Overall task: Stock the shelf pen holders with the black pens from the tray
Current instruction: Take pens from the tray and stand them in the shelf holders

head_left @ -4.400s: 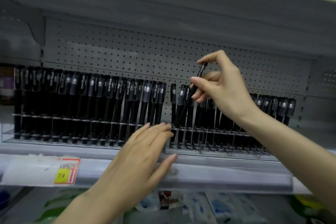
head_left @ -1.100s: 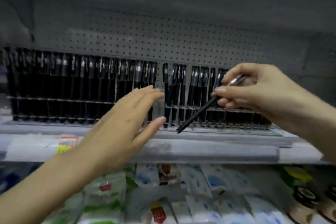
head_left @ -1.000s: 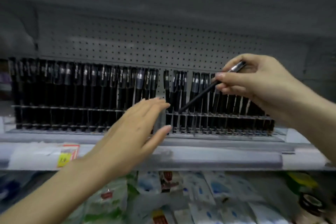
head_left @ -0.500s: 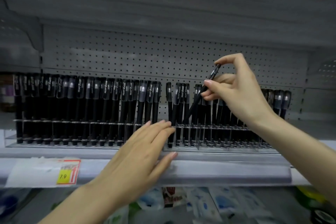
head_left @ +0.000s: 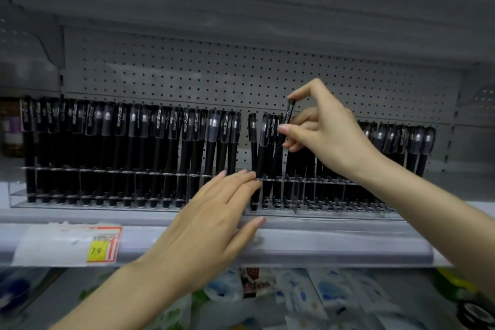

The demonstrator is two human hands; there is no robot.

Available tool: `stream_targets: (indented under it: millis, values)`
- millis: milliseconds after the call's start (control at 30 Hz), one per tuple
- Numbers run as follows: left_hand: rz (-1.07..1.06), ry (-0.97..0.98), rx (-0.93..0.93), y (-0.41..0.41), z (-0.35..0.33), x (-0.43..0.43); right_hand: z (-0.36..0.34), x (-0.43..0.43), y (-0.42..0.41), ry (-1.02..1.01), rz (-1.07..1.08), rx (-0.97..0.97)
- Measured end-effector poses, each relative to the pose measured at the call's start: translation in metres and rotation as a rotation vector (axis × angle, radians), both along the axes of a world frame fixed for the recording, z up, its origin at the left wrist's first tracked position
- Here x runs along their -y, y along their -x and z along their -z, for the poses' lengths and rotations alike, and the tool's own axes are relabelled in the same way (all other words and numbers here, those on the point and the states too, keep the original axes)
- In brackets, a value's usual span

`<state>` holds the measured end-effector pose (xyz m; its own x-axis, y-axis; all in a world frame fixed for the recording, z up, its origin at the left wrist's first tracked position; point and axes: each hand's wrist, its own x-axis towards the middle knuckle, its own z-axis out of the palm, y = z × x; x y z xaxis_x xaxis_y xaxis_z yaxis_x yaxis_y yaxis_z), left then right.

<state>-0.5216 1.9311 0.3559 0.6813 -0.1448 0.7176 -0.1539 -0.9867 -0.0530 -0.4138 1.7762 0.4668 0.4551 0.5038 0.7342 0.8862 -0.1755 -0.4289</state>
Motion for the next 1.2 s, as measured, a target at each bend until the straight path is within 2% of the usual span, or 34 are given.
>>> stream_targets:
  millis: [200, 633, 1000, 1200]
  values:
    - [-0.047, -0.034, 0.003, 0.002, -0.002, 0.002, 0.010, -0.002, -0.003, 0.085, 0.073, 0.090]
    - [-0.018, -0.022, -0.003, 0.002, -0.003, 0.002, 0.008, -0.009, -0.006, 0.225, 0.115, 0.092]
    - [0.008, -0.049, -0.010, 0.009, -0.005, 0.001, 0.017, 0.006, 0.008, 0.174, 0.091, 0.059]
    - [0.068, -0.001, -0.062, 0.037, 0.009, 0.004, 0.054, 0.023, 0.050, 0.278, 0.006, 0.048]
